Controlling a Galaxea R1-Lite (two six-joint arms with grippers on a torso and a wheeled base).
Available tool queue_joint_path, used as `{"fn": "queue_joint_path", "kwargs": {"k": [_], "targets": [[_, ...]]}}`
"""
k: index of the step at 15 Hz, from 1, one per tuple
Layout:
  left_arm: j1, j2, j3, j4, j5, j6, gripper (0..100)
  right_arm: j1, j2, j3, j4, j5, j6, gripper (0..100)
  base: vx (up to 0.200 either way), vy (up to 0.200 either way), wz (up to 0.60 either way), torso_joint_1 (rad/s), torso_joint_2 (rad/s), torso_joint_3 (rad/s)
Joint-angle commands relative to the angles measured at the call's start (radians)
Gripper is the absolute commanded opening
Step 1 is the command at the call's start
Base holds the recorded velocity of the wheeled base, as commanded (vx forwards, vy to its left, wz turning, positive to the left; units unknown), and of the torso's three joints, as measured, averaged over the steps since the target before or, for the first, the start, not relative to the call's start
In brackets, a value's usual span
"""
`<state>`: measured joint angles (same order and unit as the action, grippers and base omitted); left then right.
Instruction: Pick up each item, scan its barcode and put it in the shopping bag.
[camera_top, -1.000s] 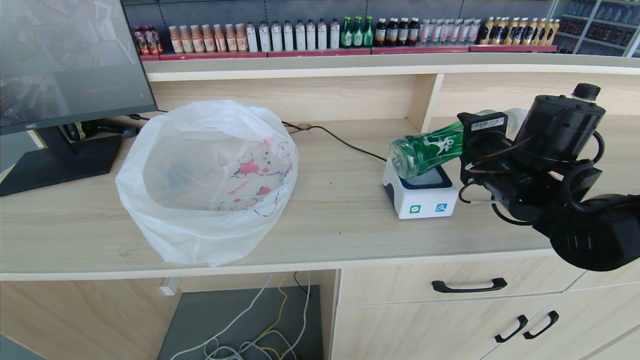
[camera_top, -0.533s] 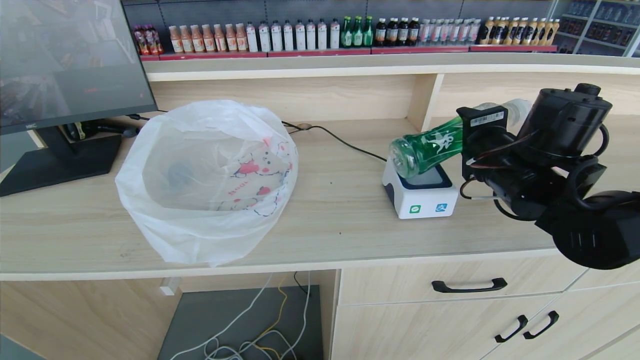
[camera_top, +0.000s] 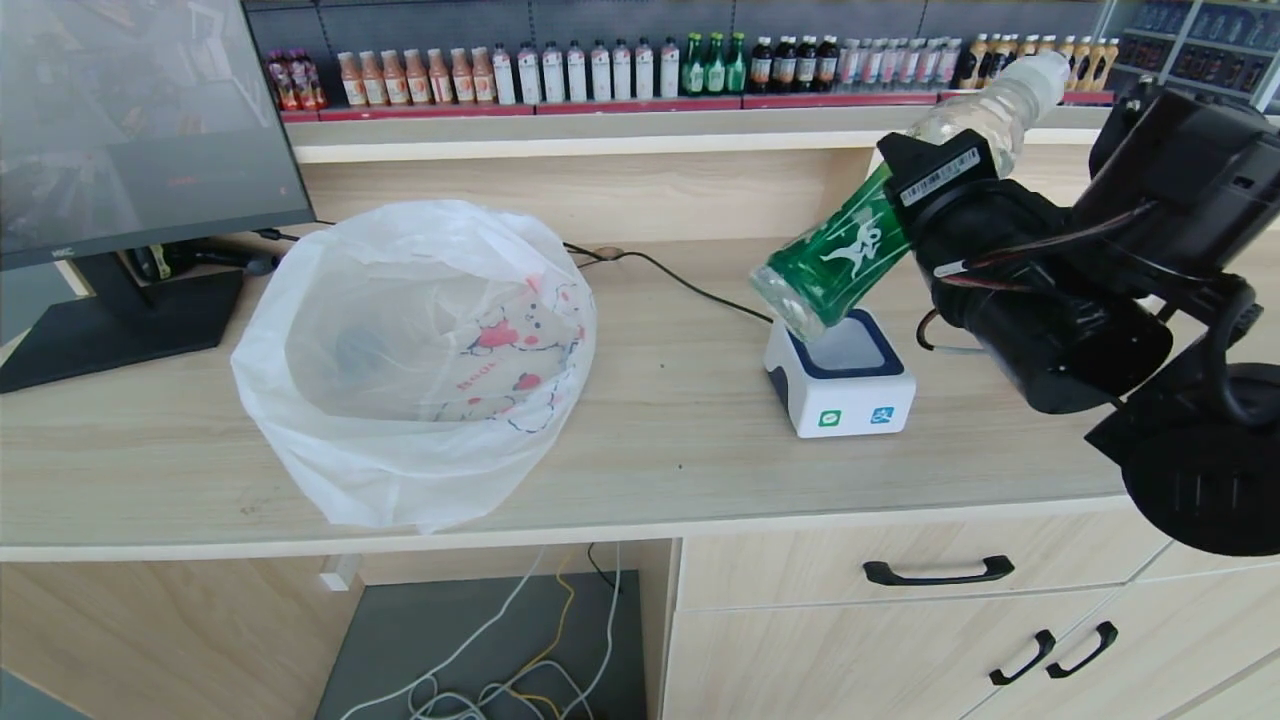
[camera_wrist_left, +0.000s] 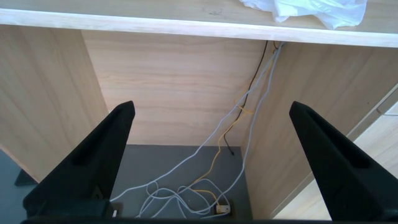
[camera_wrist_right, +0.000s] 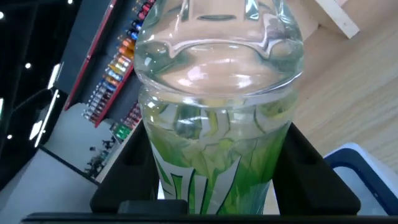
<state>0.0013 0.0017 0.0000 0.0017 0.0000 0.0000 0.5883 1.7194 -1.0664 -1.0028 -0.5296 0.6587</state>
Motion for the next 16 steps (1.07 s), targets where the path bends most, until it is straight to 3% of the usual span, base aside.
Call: {"fn": "queue_joint_path", "kwargs": {"k": [1, 3, 5, 7, 12, 16], "targets": [[0.0, 0.0, 0.0, 0.0, 0.0, -0.002, 100, 0.061, 0.017, -0.009, -0.062, -0.009, -0.186, 0, 0.0, 0.0, 0.0, 0.0, 0.0, 0.0], [0.0, 0.0, 0.0, 0.0, 0.0, -0.002, 100, 0.065, 0.023, 0.006, -0.146, 0.006, -0.447, 0, 0.0, 0.0, 0.0, 0.0, 0.0, 0.0], [-0.001, 0.0, 0.0, 0.0, 0.0, 0.002, 100, 0.07, 0.037, -0.007, -0.272, 0.111, -0.666, 0, 0.0, 0.0, 0.0, 0.0, 0.0, 0.0], [-0.001, 0.0, 0.0, 0.0, 0.0, -0.002, 100, 0.082, 0.011, -0.026, -0.289, 0.203, -0.827, 0, 0.0, 0.0, 0.0, 0.0, 0.0, 0.0], [-0.001, 0.0, 0.0, 0.0, 0.0, -0.002, 100, 0.085, -0.021, -0.023, -0.274, 0.201, -0.89, 0, 0.0, 0.0, 0.0, 0.0, 0.0, 0.0], [0.0, 0.0, 0.0, 0.0, 0.0, -0.005, 100, 0.064, -0.049, 0.063, -0.274, 0.211, -0.884, 0, 0.0, 0.0, 0.0, 0.0, 0.0, 0.0]]}}
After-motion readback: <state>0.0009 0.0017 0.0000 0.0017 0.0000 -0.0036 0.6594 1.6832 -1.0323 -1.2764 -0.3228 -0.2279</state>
